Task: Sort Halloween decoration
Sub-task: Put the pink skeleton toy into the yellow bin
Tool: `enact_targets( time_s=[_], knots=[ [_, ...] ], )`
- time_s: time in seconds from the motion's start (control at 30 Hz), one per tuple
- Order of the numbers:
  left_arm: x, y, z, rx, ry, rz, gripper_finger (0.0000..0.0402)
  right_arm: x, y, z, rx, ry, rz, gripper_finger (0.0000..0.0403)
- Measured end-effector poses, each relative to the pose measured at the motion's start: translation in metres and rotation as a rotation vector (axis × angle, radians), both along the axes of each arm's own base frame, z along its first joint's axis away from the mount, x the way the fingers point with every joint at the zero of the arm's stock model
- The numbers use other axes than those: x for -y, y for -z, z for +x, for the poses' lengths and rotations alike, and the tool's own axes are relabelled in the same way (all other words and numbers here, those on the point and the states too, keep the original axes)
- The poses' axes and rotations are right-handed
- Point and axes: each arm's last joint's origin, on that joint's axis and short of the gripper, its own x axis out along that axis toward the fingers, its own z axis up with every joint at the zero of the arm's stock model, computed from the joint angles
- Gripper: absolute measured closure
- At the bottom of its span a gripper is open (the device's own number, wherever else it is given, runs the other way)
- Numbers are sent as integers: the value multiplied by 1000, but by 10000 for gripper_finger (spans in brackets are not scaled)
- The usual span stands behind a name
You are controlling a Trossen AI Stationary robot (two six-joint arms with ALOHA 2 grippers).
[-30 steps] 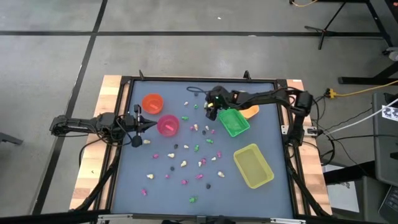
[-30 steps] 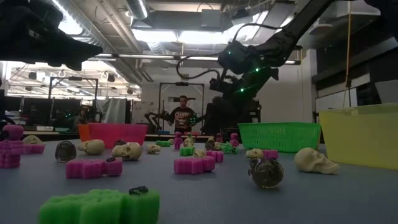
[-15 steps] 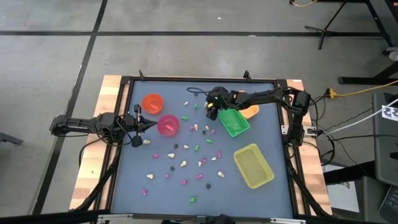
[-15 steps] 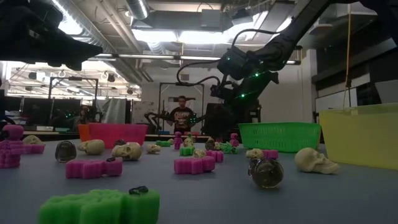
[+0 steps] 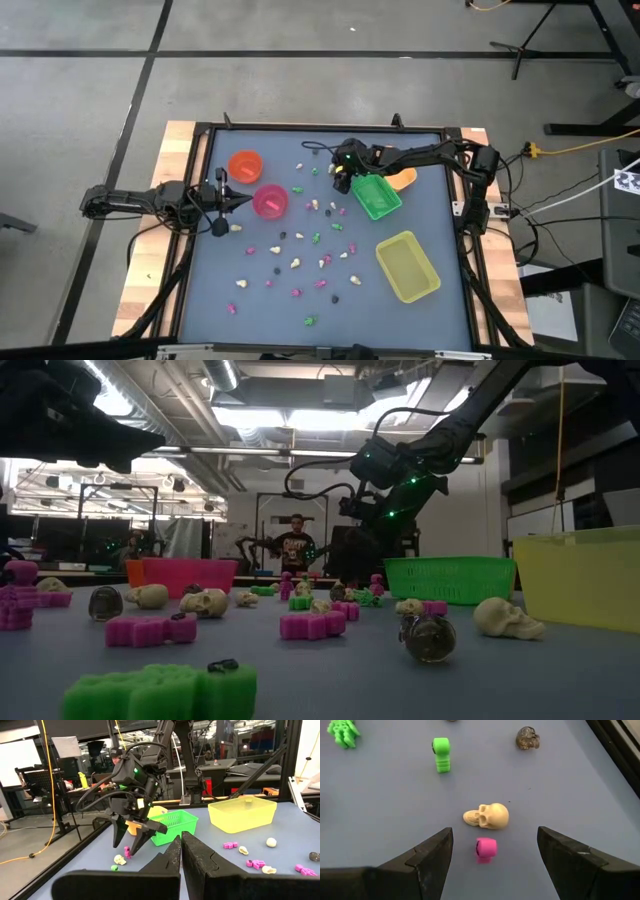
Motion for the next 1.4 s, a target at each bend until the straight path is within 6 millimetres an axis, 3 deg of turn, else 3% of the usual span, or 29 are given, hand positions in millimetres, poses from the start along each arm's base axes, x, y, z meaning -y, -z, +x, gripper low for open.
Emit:
enact_targets(
  time_s=[0.13,0.67,1.4],
  knots=[
    [0,0,0,0,0,0,401,-1,0,0,1,-32,6,129],
    [0,0,0,0,0,0,401,-1,0,0,0,-34,4,265],
    [0,0,0,0,0,0,401,-1,0,0,2,-34,3,353]
  ],
)
